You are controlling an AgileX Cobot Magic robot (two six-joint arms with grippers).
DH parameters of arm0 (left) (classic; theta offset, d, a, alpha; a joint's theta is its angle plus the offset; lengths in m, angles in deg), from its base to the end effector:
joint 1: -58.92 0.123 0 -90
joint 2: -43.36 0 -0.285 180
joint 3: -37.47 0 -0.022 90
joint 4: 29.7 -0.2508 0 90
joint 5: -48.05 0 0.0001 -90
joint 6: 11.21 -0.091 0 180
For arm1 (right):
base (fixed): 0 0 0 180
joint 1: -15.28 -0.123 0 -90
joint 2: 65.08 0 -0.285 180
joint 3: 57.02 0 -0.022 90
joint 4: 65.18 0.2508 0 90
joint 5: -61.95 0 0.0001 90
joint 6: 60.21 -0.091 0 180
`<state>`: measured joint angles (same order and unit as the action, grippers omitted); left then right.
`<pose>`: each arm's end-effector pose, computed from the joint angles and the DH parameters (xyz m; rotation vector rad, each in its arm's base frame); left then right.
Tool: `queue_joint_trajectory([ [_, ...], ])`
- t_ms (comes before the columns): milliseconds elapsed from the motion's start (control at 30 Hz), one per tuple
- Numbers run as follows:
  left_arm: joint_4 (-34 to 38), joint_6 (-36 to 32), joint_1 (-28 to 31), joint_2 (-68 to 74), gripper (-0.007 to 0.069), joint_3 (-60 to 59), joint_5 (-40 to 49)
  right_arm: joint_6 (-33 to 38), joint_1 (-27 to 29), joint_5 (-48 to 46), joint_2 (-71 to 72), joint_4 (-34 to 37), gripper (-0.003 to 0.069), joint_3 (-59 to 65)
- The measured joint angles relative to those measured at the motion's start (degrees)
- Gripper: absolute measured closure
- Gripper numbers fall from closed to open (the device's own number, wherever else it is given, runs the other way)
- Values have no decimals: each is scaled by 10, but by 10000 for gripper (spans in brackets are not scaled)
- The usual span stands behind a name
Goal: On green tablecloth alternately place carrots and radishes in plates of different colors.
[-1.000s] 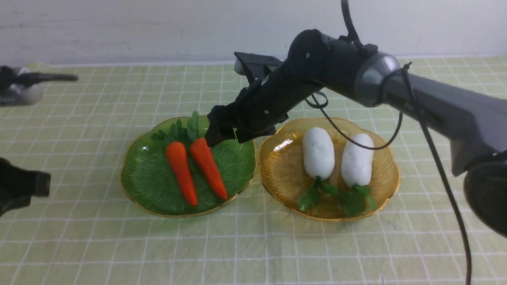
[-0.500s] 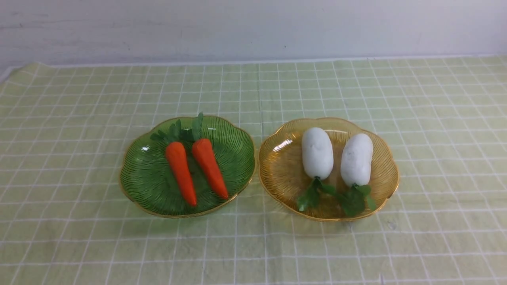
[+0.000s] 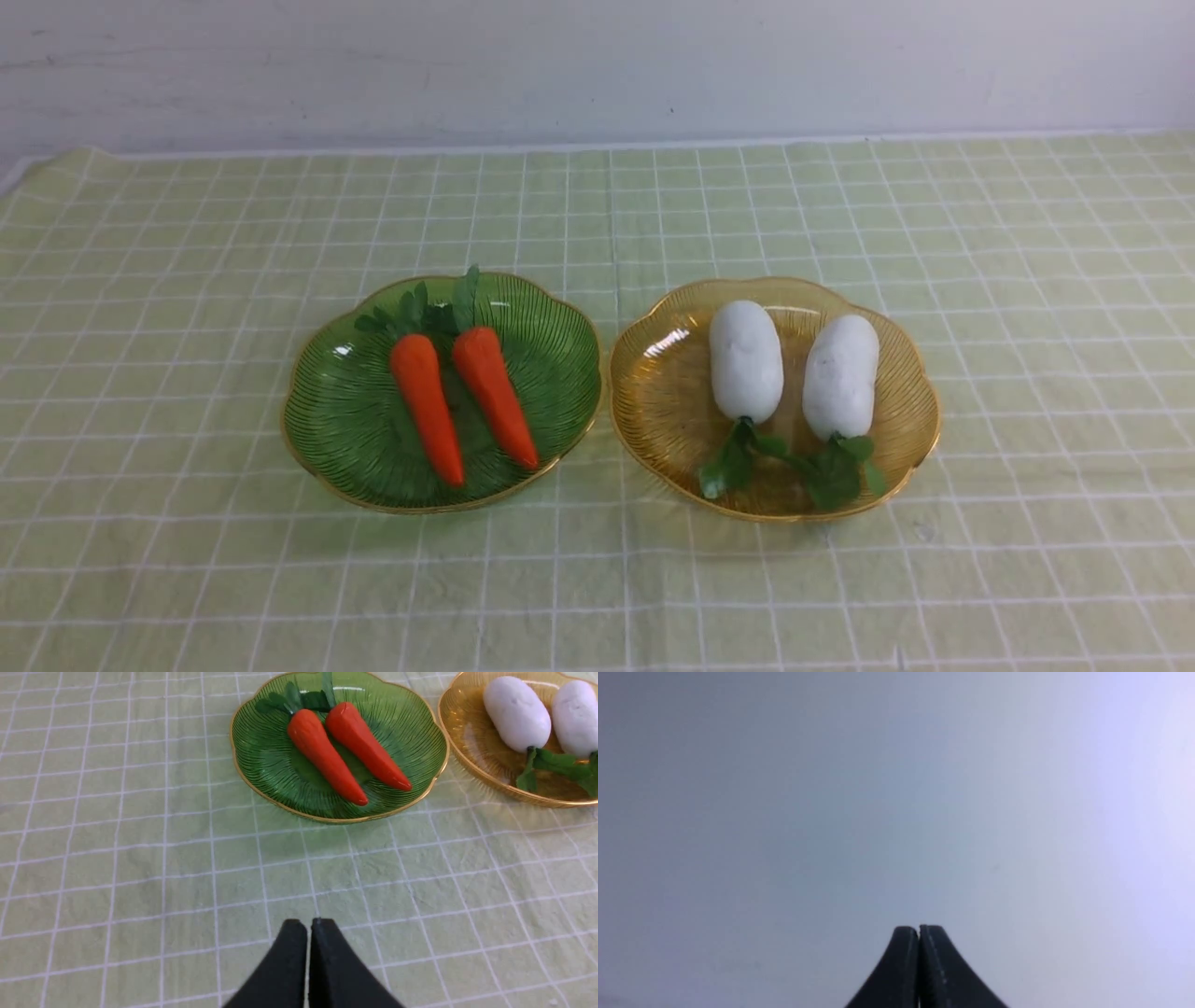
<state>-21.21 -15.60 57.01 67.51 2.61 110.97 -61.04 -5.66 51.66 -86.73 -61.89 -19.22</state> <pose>0.0199 -0.0126 0.3401 0.1227 2.1186 -0.1545 0.0233 0.0099 0.4060 -0.1888 1.2113 0.3871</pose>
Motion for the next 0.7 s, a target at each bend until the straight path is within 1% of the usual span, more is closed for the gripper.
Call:
queue_joint_trajectory([
  [33,4,0,0,-3,633,0,0,-1,0,29,60,0,673,49],
  [100,6,0,0,-5,633,-1,-1,-1,0,50,133,1,673,112],
  [167,12,0,0,-8,633,-2,-4,0,0,55,149,2,673,137],
  [300,13,0,0,-21,633,-11,-6,2,0,40,149,2,673,147],
  [567,25,0,0,-145,633,-64,-44,23,0,18,149,2,673,148],
  [700,27,1,0,-175,633,-68,-49,24,0,16,149,2,673,148],
])
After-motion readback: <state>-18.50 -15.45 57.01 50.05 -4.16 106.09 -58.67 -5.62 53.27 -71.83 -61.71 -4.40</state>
